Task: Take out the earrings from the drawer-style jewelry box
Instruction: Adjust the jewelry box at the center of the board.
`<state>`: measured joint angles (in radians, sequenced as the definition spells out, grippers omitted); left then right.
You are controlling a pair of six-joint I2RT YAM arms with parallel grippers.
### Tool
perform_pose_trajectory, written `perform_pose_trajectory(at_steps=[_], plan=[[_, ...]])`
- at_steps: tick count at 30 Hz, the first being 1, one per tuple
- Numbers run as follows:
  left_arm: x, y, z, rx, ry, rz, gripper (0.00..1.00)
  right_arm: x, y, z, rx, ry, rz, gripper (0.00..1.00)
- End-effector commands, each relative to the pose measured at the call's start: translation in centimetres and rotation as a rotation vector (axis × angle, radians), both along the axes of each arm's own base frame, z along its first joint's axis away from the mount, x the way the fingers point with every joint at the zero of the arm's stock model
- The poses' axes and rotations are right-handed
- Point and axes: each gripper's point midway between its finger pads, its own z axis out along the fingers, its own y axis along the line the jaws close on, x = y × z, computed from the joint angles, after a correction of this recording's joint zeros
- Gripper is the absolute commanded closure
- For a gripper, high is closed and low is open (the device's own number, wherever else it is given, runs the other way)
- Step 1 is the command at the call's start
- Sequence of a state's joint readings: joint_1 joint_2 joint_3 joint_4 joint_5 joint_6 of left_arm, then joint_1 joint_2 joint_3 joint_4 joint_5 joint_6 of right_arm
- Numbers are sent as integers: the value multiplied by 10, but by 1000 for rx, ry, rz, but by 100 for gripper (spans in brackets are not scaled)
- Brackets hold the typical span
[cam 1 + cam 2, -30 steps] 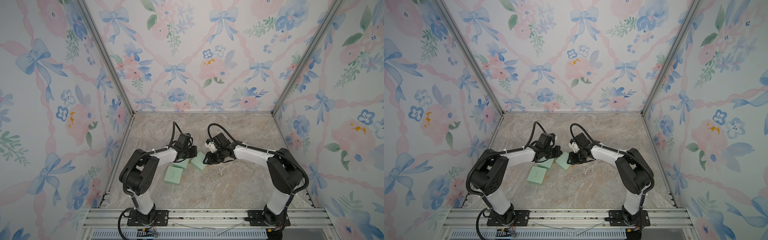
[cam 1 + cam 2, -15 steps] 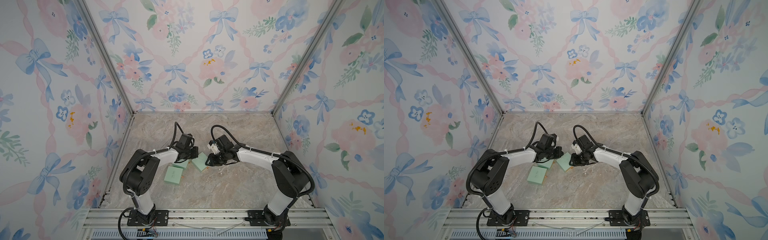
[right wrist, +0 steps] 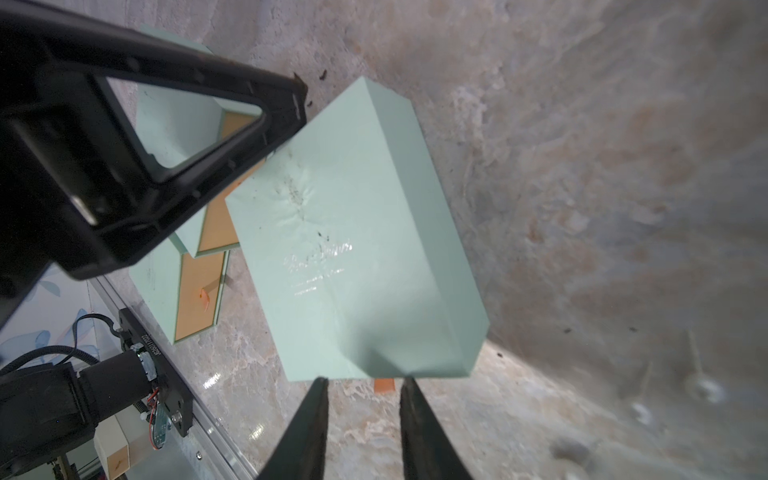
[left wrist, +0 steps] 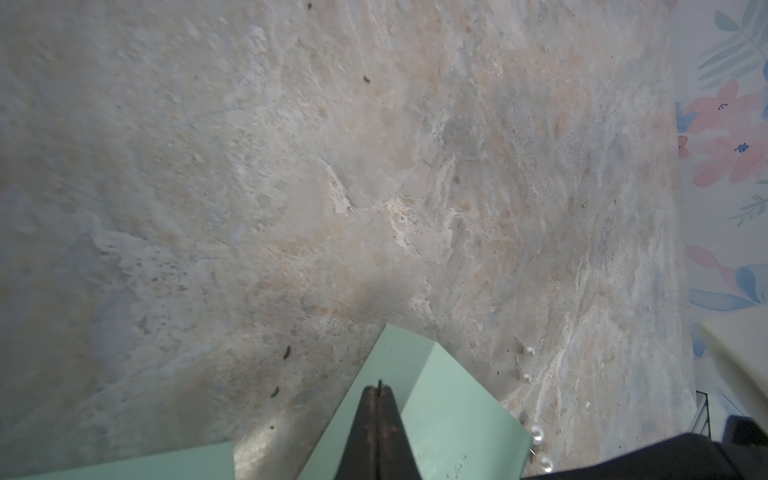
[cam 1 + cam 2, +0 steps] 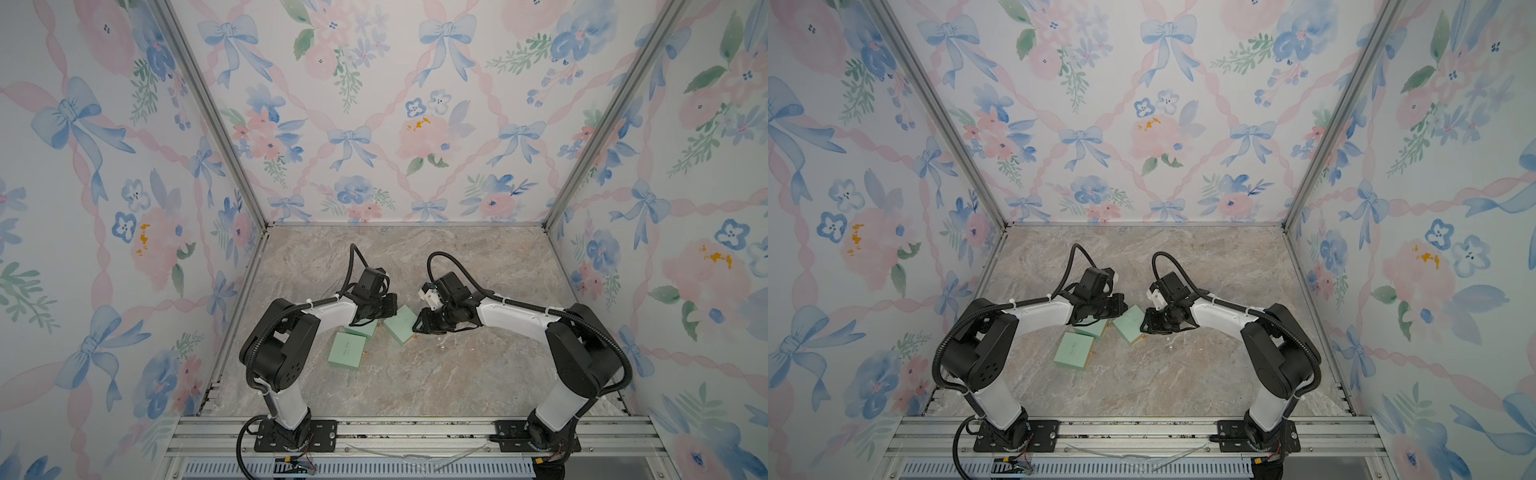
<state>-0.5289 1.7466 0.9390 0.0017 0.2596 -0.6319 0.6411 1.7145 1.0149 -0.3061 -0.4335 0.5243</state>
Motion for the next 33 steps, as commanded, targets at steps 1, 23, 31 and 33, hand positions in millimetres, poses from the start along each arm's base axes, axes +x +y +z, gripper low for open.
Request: perform_pose_trajectory(at_steps=[1,23,31,33], plan=[[-4,-1,0,8,4,-13,100,-3,-7,-3,-6,17,-24,68],[-8,-1,0,12,3,-17,100,21,10,-9,58,34,-44,68],[-7,-3,1,9,-1,-18,100,38,8,-6,59,20,-56,68],[-7,-3,1,9,-1,-20,100,43,8,-5,59,15,-54,68]])
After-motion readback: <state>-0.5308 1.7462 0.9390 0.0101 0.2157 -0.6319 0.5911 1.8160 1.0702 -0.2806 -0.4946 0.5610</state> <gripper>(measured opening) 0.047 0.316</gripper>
